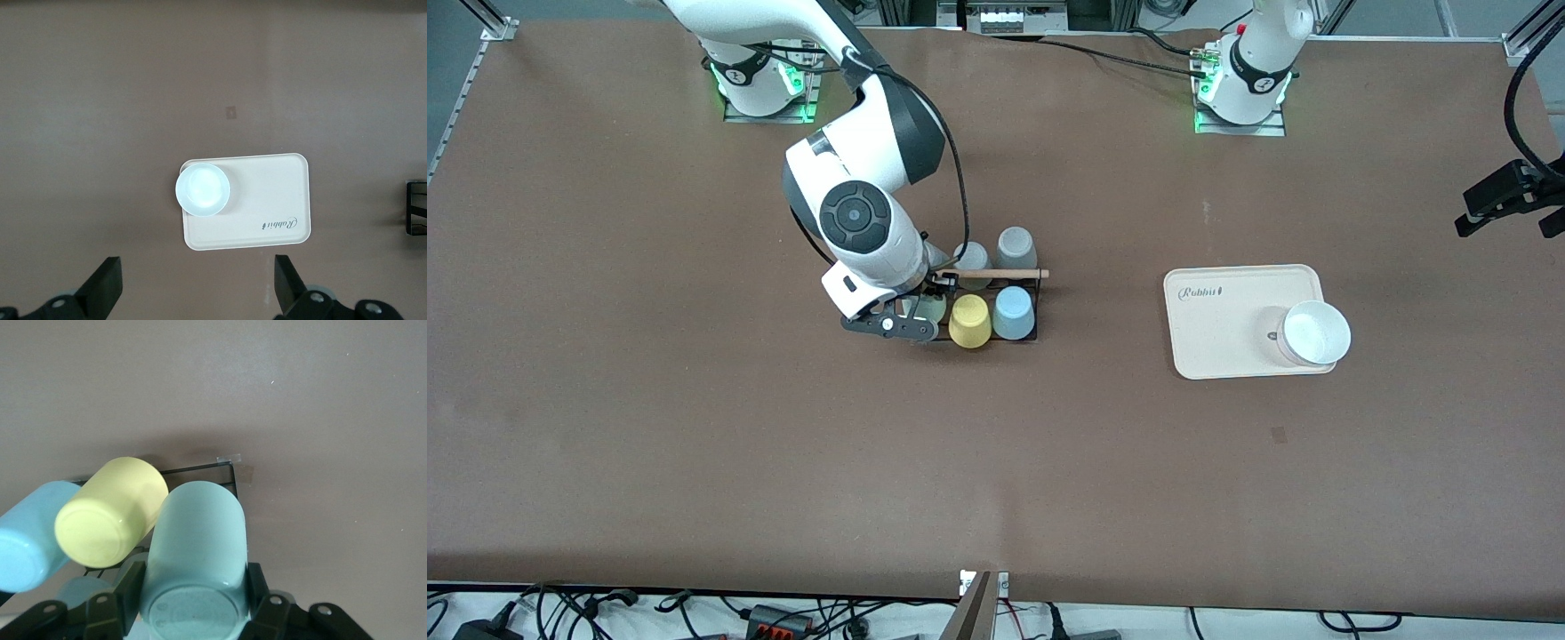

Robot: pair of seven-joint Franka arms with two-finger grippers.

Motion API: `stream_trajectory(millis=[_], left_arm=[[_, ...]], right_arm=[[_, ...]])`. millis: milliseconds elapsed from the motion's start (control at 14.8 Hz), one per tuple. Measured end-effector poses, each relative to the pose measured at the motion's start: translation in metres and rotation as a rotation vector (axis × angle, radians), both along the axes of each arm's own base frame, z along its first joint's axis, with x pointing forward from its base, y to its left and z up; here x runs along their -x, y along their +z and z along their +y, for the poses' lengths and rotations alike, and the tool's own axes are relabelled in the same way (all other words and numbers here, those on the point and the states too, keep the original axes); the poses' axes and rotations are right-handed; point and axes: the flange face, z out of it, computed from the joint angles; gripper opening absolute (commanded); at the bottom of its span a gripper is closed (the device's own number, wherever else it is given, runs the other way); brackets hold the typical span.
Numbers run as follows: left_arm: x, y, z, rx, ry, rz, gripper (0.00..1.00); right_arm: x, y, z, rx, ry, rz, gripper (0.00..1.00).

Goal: Hang scattered cups on rack with three cups
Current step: 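Place the pale green cup on a rack peg and open the right gripper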

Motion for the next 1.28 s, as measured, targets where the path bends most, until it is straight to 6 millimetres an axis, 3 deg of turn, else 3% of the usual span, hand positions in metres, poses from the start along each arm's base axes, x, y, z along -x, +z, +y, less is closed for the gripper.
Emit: stream_trajectory(millis=[473, 540, 608, 1013, 1283], left_arm=[[0.0, 0.0, 0.0, 0.0, 0.0, 0.0, 1.0], [0.0, 0.0, 0.0, 0.0, 0.0, 0.0, 1.0], [0.0, 0.0, 0.0, 0.0, 0.0, 0.0, 1.0], [0.0, 0.0, 0.0, 0.0, 0.0, 0.0, 1.0], [0.0, 0.0, 0.0, 0.0, 0.0, 0.0, 1.0]], right_arm=[[-0.008, -0.038, 0.001, 0.018, -0.009, 0.028, 0.24], [-0.008, -0.041, 0.002, 0.01, -0.015, 0.037, 0.57], [-0.008, -0.043, 0.003, 0.0, -0.022, 0.046, 1.0], [-0.02, -0.026, -0.004, -0.02, -0.051, 0.026, 1.0], [-0.048, 0.025, -0.042, -0.027, -0.104, 0.017, 1.0]])
